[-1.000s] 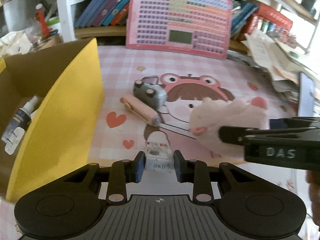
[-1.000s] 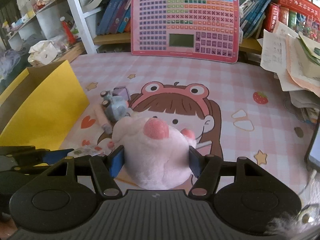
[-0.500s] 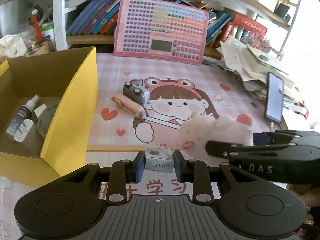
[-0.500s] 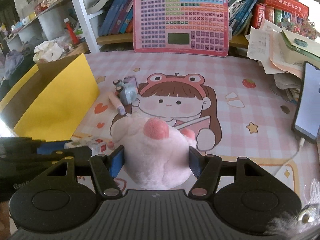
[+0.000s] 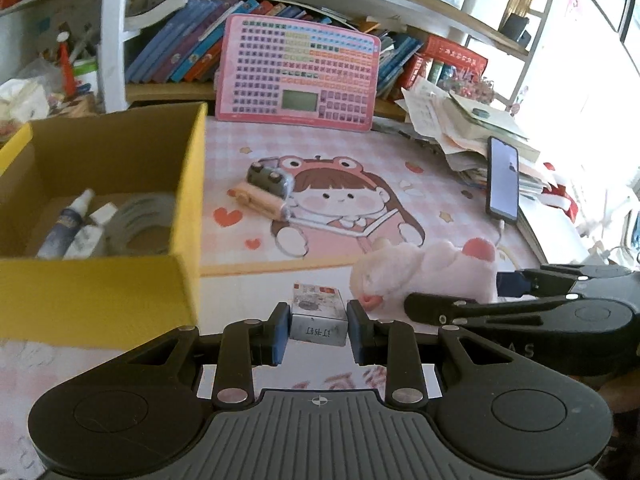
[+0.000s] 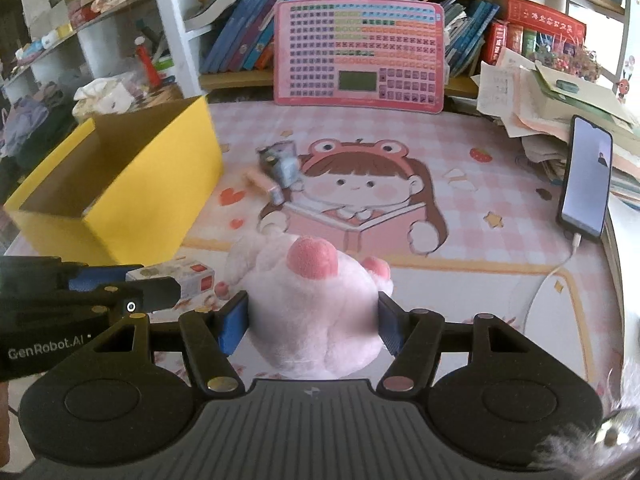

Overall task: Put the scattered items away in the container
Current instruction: 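Lift and carry the plush pig and medicine box over the yellow box with both tools, then lower the right tool and open it releasing the pig while the left tool releases the medicine box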

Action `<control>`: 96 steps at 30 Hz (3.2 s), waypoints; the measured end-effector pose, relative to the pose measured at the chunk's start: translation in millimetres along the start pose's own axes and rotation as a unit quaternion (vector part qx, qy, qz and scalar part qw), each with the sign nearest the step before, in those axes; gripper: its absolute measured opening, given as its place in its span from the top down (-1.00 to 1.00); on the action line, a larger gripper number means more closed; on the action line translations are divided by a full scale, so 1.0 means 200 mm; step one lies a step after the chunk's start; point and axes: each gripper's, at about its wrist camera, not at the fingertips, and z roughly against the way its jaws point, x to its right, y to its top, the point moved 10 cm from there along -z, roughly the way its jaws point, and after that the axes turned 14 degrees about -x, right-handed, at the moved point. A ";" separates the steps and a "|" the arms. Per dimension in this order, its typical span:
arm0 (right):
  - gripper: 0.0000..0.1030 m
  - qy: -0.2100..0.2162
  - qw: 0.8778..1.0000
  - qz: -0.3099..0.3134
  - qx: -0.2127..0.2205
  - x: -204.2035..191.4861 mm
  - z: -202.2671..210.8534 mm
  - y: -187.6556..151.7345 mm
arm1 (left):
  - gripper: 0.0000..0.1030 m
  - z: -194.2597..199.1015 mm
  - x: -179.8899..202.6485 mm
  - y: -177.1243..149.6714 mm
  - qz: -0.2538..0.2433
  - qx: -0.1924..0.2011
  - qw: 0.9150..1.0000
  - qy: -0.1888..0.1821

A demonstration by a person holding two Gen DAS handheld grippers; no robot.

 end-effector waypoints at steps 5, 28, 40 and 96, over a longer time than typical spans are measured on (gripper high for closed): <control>-0.23 -0.005 1.000 0.001 -0.011 -0.17 0.02 -0.10 | 0.44 0.09 -0.11 -0.11 0.008 -0.005 1.000 -0.008; -0.23 0.020 0.999 0.037 -0.020 -0.79 0.02 -0.27 | 0.44 0.41 -0.64 -0.42 0.071 0.007 0.997 -0.010; -0.23 0.048 0.994 0.096 -0.030 -1.05 -0.01 -0.28 | 0.44 0.55 -0.84 -0.47 0.114 0.030 0.993 -0.010; -0.52 -0.012 0.960 0.281 -0.003 -1.06 -0.55 0.93 | 0.40 -0.08 -1.23 0.50 0.214 -0.021 0.976 -0.023</control>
